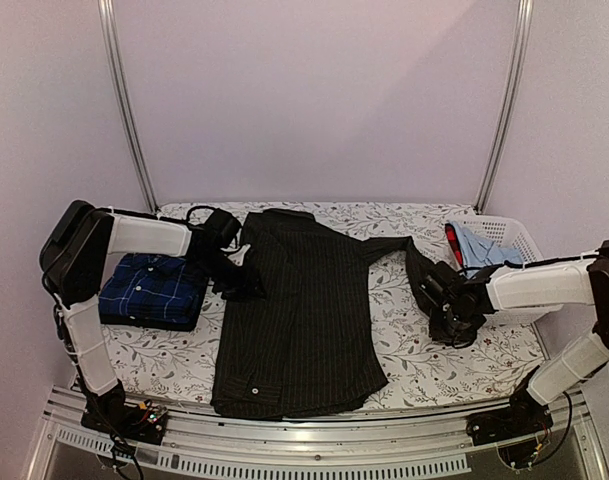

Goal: Fold and stack the long sleeve shirts
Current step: Pick up the 1/3-folded shirt from the center of the board, then place the 1/3-folded shirt at the center of the board.

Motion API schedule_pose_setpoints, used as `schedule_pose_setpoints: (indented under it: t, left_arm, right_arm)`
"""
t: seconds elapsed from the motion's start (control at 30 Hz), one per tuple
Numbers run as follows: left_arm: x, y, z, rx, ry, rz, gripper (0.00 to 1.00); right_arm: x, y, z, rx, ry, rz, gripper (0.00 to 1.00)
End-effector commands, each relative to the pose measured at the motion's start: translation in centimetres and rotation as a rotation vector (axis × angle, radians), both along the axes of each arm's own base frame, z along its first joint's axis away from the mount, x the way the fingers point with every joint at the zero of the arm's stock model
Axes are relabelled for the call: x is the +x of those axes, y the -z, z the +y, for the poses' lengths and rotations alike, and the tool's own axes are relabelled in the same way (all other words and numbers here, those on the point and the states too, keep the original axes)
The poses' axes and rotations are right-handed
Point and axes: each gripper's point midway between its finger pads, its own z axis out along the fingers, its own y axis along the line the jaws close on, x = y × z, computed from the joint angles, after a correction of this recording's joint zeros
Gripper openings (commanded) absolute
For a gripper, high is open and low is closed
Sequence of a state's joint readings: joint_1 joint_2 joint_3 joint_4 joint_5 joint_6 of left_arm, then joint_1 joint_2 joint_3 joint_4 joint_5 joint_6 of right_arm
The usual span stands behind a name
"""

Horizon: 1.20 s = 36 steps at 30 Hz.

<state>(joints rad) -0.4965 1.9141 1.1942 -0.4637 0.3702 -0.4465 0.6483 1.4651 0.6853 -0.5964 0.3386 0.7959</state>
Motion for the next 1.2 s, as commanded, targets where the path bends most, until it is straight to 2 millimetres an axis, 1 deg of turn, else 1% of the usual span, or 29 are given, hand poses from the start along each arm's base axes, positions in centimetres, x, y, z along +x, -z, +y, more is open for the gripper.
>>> schedule_pose_setpoints:
  t: [0.0,0.1,0.13,0.17,0.23,0.3,0.33,0.4,0.43,0.47,0.5,0.53,0.6,0.63,0.67,0.7,0.73,0.77,0.8,0.83,0.87,0.9,0.93,1.03,1.07,1.17]
  left_arm:
    - [0.5,-1.2,0.1,-0.004,0.009,-0.026,0.51]
    - [0.6,-1.8,0.2,-0.006,0.008,-0.039,0.52]
    - [0.7,-2.0,0.2,-0.008,0.007,-0.043,0.52]
    - [0.7,-2.2,0.1,-0.012,0.008,-0.048,0.52]
    - [0.8,-2.8,0.0,-0.022,0.007,-0.058,0.52]
    - [1.0,-3.5,-0.2,-0.031,0.010,-0.071,0.52]
    - [1.0,-3.9,-0.3,-0.035,0.012,-0.078,0.52]
    - [1.2,-4.7,-0.4,-0.044,0.013,-0.095,0.52]
    - [1.2,-5.0,-0.4,-0.046,0.014,-0.100,0.52]
    - [1.3,-5.3,-0.4,-0.047,0.016,-0.107,0.52]
    - [1.4,-5.6,-0.4,-0.046,0.016,-0.114,0.52]
    - [1.4,-5.8,-0.3,-0.045,0.015,-0.118,0.52]
    - [1.3,-6.2,-0.2,-0.044,0.016,-0.126,0.52]
    - [1.2,-6.3,-0.2,-0.044,0.016,-0.128,0.52]
    - [1.1,-6.5,-0.1,-0.045,0.016,-0.132,0.52]
    - [1.1,-6.6,0.0,-0.046,0.016,-0.135,0.52]
    - [1.0,-6.7,0.0,-0.046,0.019,-0.139,0.52]
    - [0.9,-6.8,0.0,-0.049,0.023,-0.142,0.52]
    - [0.8,-7.1,0.0,-0.053,0.027,-0.149,0.53]
    - [0.7,-7.2,-0.1,-0.060,0.033,-0.152,0.52]
    - [0.6,-7.4,-0.2,-0.068,0.041,-0.155,0.53]
    - [0.5,-7.6,-0.4,-0.072,0.051,-0.161,0.53]
    - [0.4,-7.8,-0.6,-0.074,0.060,-0.167,0.53]
    - [0.2,-8.2,-1.3,-0.078,0.093,-0.185,0.53]
    - [0.1,-8.3,-1.5,-0.081,0.105,-0.190,0.53]
    - [-0.2,-8.6,-2.4,-0.082,0.133,-0.206,0.53]
  right_arm:
    - [1.5,-0.6,-0.4,-0.060,0.029,-0.051,0.28]
    - [2.3,-1.9,-0.5,-0.100,0.028,-0.067,0.06]
    - [2.8,-2.6,-0.2,-0.105,0.019,-0.081,0.01]
    - [3.4,-3.5,0.3,-0.110,-0.003,-0.097,0.00]
    - [4.8,-5.6,2.0,-0.101,-0.053,-0.139,0.00]
    - [6.3,-7.9,4.9,-0.070,-0.136,-0.180,0.00]
    - [7.3,-9.1,6.9,-0.041,-0.182,-0.202,0.00]
    - [8.3,-10.9,10.8,0.011,-0.287,-0.226,0.00]
    - [8.7,-11.0,12.9,0.026,-0.344,-0.218,0.00]
    - [8.9,-11.6,15.0,0.049,-0.393,-0.223,0.00]
    - [8.6,-11.3,17.3,0.056,-0.459,-0.209,0.00]
    - [8.6,-11.5,19.4,0.080,-0.506,-0.208,0.00]
    - [8.2,-9.8,23.4,0.108,-0.605,-0.166,0.00]
    - [8.0,-9.6,25.2,0.144,-0.653,-0.157,0.00]
    - [7.7,-8.4,26.6,0.174,-0.692,-0.130,0.00]
    - [7.5,-8.1,27.7,0.210,-0.716,-0.117,0.05]
    - [7.4,-7.7,28.3,0.231,-0.729,-0.111,0.14]
    - [7.4,-7.6,28.7,0.246,-0.735,-0.111,0.25]
    - [7.6,-7.8,28.8,0.250,-0.737,-0.123,0.37]
    - [7.8,-8.2,28.8,0.250,-0.738,-0.137,0.46]
    - [7.9,-8.5,28.6,0.250,-0.736,-0.149,0.53]
    - [8.0,-9.0,28.3,0.256,-0.733,-0.161,0.57]
    - [8.1,-9.0,27.8,0.261,-0.723,-0.162,0.60]
    - [7.9,-8.7,25.9,0.319,-0.678,-0.149,0.61]
    - [7.6,-8.0,25.0,0.341,-0.655,-0.128,0.61]
    - [6.6,-6.7,23.8,0.440,-0.623,-0.077,0.52]
